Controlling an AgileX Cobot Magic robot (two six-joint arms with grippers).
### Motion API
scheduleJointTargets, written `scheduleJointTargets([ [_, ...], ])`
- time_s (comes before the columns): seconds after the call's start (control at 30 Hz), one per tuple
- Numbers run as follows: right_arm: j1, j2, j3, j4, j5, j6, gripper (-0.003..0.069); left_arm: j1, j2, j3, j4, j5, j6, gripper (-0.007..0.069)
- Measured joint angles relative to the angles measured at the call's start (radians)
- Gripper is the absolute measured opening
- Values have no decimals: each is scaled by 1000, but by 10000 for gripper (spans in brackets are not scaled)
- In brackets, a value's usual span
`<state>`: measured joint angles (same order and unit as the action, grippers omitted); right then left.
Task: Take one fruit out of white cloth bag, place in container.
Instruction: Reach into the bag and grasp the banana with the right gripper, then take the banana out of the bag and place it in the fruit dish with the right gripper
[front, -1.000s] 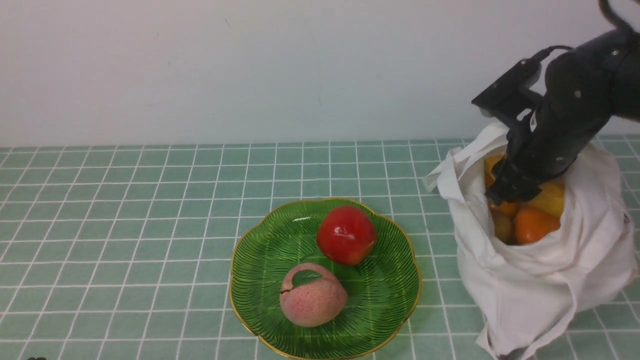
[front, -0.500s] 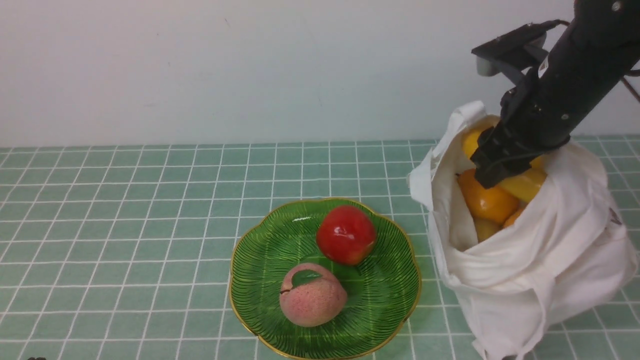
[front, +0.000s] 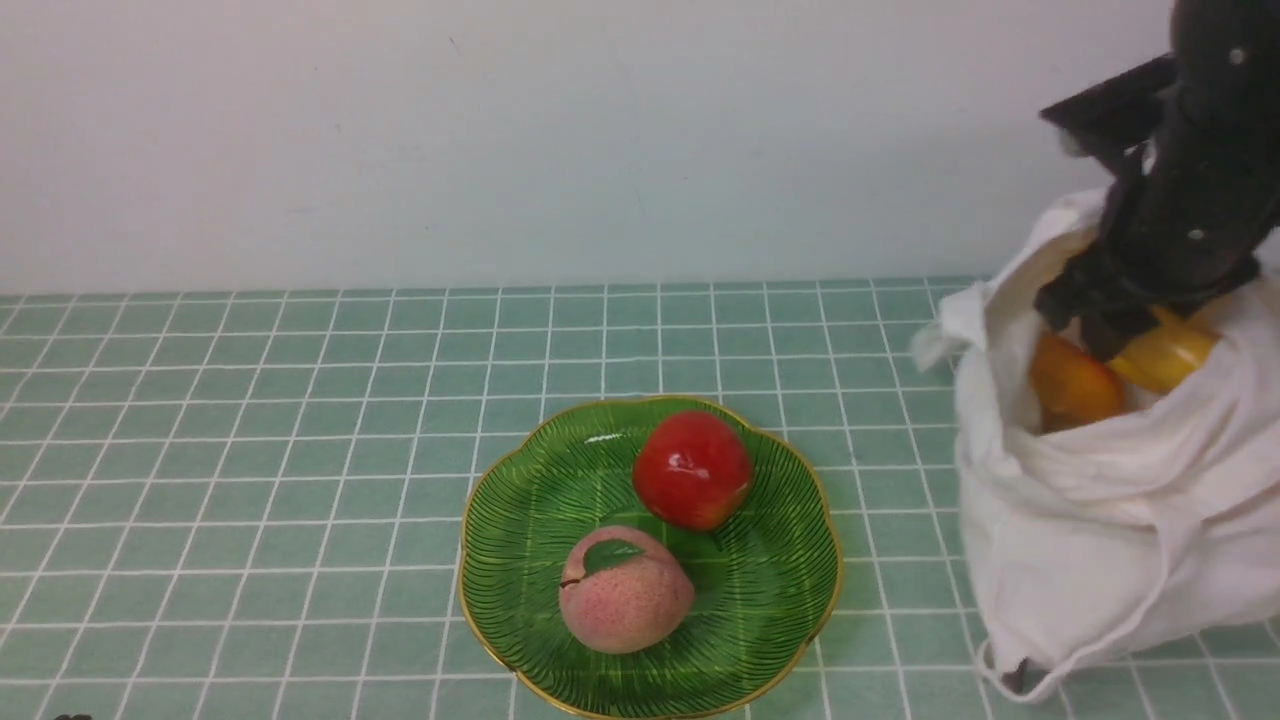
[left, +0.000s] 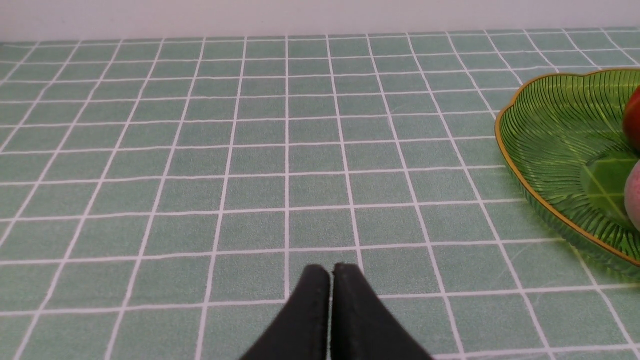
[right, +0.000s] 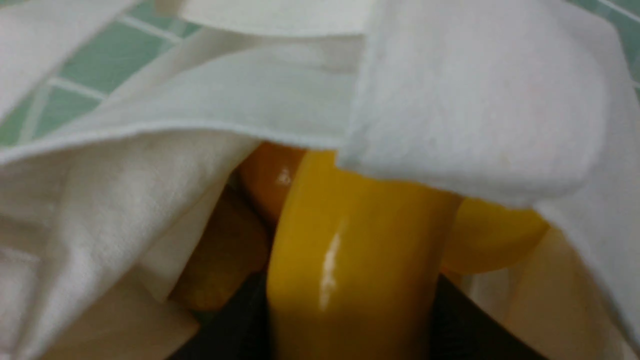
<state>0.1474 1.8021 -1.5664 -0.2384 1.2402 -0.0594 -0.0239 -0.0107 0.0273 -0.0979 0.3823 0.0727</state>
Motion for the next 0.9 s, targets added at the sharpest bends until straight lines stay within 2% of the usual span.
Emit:
scheduleJointTargets([
  [0.07,-50,-2,3,41,0,-10,334,0,0,0,0,0,0,-8],
  [0.13,-60,-3,10,85,0,-36,334,0,0,0,0,0,0,-8],
  [0.23,-64,-1,89,289,-6,-212,334,0,0,0,0,0,0,-8],
  [0.3,-61,8,124,341,-6,-280,334,0,0,0,0,0,0,-8],
  [0.63,-61,-44,129,405,-7,-449,334,0,0,0,0,0,0,-8],
  [0.9,-61,-130,-3,551,-2,-450,334,0,0,0,0,0,0,-8],
])
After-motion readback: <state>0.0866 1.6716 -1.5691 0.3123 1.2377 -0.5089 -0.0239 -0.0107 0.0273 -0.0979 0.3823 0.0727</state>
